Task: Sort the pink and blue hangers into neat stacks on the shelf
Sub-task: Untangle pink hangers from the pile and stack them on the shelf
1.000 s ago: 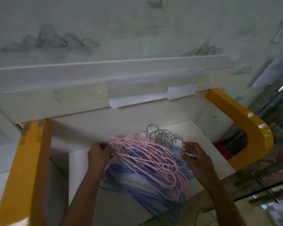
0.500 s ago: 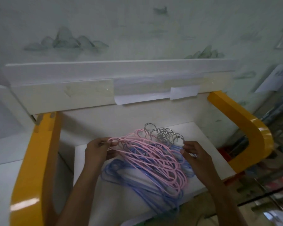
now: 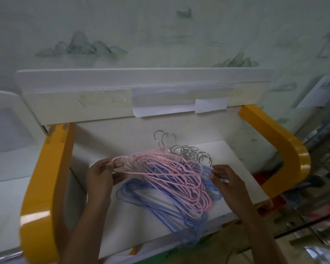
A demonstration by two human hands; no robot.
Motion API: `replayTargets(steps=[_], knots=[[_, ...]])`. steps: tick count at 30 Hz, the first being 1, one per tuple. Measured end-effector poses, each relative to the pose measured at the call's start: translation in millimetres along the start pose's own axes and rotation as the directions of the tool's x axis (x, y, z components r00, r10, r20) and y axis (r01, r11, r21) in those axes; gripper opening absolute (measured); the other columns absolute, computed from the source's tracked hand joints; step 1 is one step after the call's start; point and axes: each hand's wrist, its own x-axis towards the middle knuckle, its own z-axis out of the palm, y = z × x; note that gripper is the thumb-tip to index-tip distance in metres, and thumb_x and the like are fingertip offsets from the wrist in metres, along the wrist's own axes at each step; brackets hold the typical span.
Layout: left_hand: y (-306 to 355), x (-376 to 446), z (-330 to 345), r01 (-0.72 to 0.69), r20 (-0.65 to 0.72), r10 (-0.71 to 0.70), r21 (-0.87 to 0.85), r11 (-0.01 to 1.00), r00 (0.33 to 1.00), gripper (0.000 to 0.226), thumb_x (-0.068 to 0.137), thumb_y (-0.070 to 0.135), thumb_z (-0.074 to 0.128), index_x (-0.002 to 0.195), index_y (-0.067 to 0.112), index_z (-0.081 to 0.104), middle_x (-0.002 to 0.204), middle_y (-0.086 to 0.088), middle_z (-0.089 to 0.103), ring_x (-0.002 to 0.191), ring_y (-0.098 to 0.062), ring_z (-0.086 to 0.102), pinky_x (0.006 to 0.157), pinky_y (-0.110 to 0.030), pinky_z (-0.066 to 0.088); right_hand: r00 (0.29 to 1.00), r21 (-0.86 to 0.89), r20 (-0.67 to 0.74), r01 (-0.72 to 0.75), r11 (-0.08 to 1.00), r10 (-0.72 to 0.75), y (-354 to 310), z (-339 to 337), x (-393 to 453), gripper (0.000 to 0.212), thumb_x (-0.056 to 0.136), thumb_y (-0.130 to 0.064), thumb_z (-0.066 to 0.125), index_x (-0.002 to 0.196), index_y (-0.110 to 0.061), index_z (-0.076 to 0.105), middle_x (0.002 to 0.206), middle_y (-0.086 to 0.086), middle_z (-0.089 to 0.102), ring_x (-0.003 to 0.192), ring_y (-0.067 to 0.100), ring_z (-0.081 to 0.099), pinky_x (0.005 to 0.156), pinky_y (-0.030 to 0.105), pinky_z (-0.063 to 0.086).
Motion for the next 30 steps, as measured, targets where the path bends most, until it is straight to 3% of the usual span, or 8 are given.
replayTargets(steps=[7,10,13,19,23,28,30], knots=[[-4.9,-7.3,-3.3,-0.01,-0.016,0.01,-0.026,1.0,1.0,0.017,0.088,-0.008,0.056,0.096,0.0,0.069,0.069,-0.006,0.073,0.059,-0.024,0.071,0.055,-0.026,0.058,1.0,0.013,0.019,-0.002,1.0,0.002,5.6,5.8,-1.5,0.028,0.089,-0.028,0.069,0.116,-0.026,0.06,0.112,-0.012,0.065,0.101,-0.003,0.059,0.083,0.017,0.045],[-4.9,-1.5,-10.3,-0.02,-0.041,0.019,-0.017,1.0,0.999,0.018,0.091,-0.006,0.054,0.103,-0.004,0.067,0.078,-0.016,0.071,0.058,-0.025,0.07,0.056,-0.027,0.059,1.0,0.007,0.017,-0.003,1.0,0.003,7.9,6.4,-1.3,0.029,0.089,-0.029,0.069,0.117,-0.025,0.061,0.112,-0.013,0.065,0.102,-0.004,0.058,0.087,0.023,0.046],[-5.5,-1.1,-16.0,-0.038,-0.04,0.038,0.008,0.999,0.998,0.017,0.093,-0.004,0.053,0.105,-0.004,0.066,0.083,-0.018,0.069,0.057,-0.025,0.07,0.056,-0.027,0.059,1.0,0.007,0.004,0.006,1.0,-0.006,9.8,7.0,-0.4,0.027,0.089,-0.028,0.069,0.116,-0.025,0.062,0.111,-0.014,0.065,0.103,-0.004,0.058,0.086,0.021,0.046],[-9.7,-6.2,-10.8,-0.021,-0.051,0.02,-0.029,0.999,0.999,0.017,0.094,-0.004,0.051,0.099,0.002,0.066,0.066,-0.002,0.073,0.054,-0.02,0.069,0.055,-0.024,0.058,1.0,0.018,-0.013,0.003,1.0,-0.003,14.1,12.3,3.3,0.025,0.089,-0.026,0.069,0.113,-0.025,0.063,0.11,-0.009,0.067,0.103,0.003,0.061,0.087,0.02,0.045],[-12.3,-3.7,-4.8,0.021,-0.068,-0.024,-0.044,0.999,0.997,0.017,0.091,-0.008,0.052,0.091,0.001,0.067,0.062,-0.001,0.072,0.052,-0.02,0.069,0.053,-0.023,0.057,1.0,0.02,-0.007,-0.01,1.0,0.01,17.8,13.5,3.4,0.026,0.089,-0.027,0.069,0.115,-0.025,0.063,0.111,-0.012,0.066,0.1,-0.006,0.059,0.079,0.008,0.045],[-13.8,-5.6,-1.9,0.039,-0.067,-0.043,-0.049,0.998,0.997,0.021,0.089,-0.009,0.052,0.086,0.005,0.068,0.062,-0.001,0.072,0.054,-0.021,0.07,0.055,-0.023,0.058,1.0,0.006,-0.017,-0.011,1.0,0.011,19.5,11.6,5.1,0.025,0.088,-0.027,0.07,0.113,-0.026,0.064,0.108,-0.015,0.066,0.1,-0.005,0.059,0.084,0.016,0.047],[-13.7,-5.8,-4.5,0.021,-0.072,-0.025,-0.051,0.998,0.997,0.019,0.089,-0.008,0.052,0.089,0.004,0.067,0.062,0.0,0.072,0.054,-0.019,0.07,0.055,-0.023,0.058,1.0,-0.001,-0.013,-0.001,1.0,0.001,20.6,11.4,6.5,0.024,0.089,-0.025,0.07,0.112,-0.025,0.064,0.108,-0.015,0.066,0.1,-0.006,0.059,0.082,0.01,0.045]])
